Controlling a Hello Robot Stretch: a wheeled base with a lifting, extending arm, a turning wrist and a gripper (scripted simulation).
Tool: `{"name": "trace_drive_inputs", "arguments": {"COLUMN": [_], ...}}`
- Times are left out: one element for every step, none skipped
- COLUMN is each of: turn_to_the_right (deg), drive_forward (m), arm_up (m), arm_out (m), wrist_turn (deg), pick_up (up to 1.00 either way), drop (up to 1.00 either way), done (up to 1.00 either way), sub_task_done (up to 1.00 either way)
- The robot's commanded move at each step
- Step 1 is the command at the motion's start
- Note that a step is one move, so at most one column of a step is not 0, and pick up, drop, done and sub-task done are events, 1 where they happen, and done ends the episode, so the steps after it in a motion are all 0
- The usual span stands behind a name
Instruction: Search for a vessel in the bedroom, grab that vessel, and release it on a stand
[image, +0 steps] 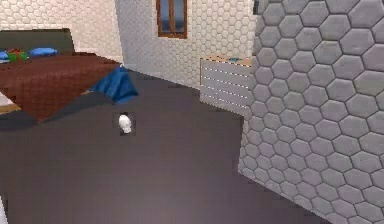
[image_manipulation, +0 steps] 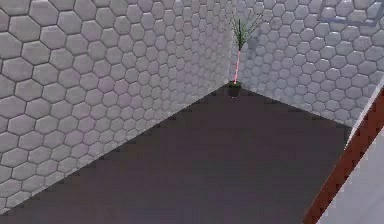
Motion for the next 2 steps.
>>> {"name": "trace_drive_inputs", "arguments": {"turn_to_the_right": [0.0,-24.0], "drive_forward": [0.6,0.0], "arm_up": [0.0,0.0], "arm_out": [0.0,0.0], "wrist_turn": [0.0,0.0], "pick_up": [0.0,0.0], "drop": [0.0,0.0], "done": [0.0,0.0], "sub_task_done": [0.0,0.0]}}
